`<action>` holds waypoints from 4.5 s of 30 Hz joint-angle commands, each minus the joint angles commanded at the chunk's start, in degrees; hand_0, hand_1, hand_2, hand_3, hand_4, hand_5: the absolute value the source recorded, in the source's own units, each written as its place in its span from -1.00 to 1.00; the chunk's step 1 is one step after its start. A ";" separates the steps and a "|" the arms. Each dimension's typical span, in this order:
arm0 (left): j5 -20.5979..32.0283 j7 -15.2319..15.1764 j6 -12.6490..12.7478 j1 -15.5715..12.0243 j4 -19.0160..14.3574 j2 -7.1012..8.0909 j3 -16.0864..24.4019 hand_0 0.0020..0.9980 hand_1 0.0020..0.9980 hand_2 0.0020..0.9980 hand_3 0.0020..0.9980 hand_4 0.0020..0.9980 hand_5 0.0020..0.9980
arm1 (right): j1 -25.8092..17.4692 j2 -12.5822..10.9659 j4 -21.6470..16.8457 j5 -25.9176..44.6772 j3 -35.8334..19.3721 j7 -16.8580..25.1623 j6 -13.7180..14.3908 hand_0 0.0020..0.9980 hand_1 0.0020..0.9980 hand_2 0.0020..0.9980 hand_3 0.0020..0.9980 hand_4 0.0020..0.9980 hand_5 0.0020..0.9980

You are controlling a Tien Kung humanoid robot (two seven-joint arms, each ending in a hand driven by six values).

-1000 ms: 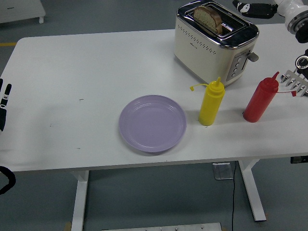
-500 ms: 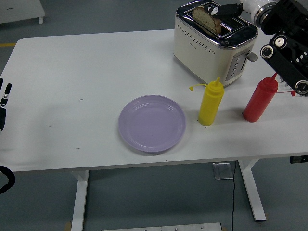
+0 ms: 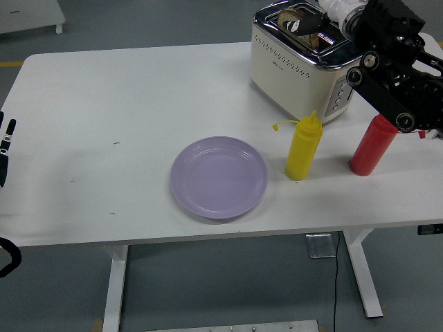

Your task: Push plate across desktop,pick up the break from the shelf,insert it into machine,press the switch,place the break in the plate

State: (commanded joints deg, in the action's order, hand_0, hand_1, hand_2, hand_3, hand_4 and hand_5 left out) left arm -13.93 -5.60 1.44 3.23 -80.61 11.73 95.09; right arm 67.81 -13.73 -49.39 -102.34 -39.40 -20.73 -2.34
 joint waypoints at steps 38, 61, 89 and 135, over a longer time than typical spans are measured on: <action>0.16 -0.12 0.01 0.65 0.13 0.01 0.05 0.65 0.72 0.85 0.62 0.26 1.00 | 2.99 6.65 11.18 -4.08 5.36 -2.09 3.46 -0.21 -0.05 0.04 0.42 0.35 -0.19; 0.14 -0.06 0.11 0.69 0.17 -0.07 0.09 0.65 0.72 0.85 0.62 0.26 1.00 | 2.52 6.06 11.19 -7.10 5.80 1.40 7.83 -0.43 -0.30 -0.15 0.01 -0.41 -0.76; 0.06 -0.03 0.15 -0.41 0.04 0.22 -0.25 0.65 0.72 0.85 0.62 0.26 1.00 | 0.30 -4.37 -16.98 -9.62 -7.27 0.02 14.06 -0.44 -0.33 -0.21 -0.01 -0.49 -0.73; 0.07 -0.13 0.14 -0.17 0.12 -0.33 0.63 0.65 0.72 0.85 0.62 0.26 1.00 | -7.00 -4.99 -33.74 24.96 25.68 7.35 9.56 -0.36 -0.27 -0.15 -0.01 -0.49 -0.72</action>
State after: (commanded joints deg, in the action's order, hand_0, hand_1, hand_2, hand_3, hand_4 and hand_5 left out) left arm -13.86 -5.74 1.57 3.06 -80.49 11.40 95.71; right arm 60.81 -18.72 -83.13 -77.38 -13.72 -13.38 7.22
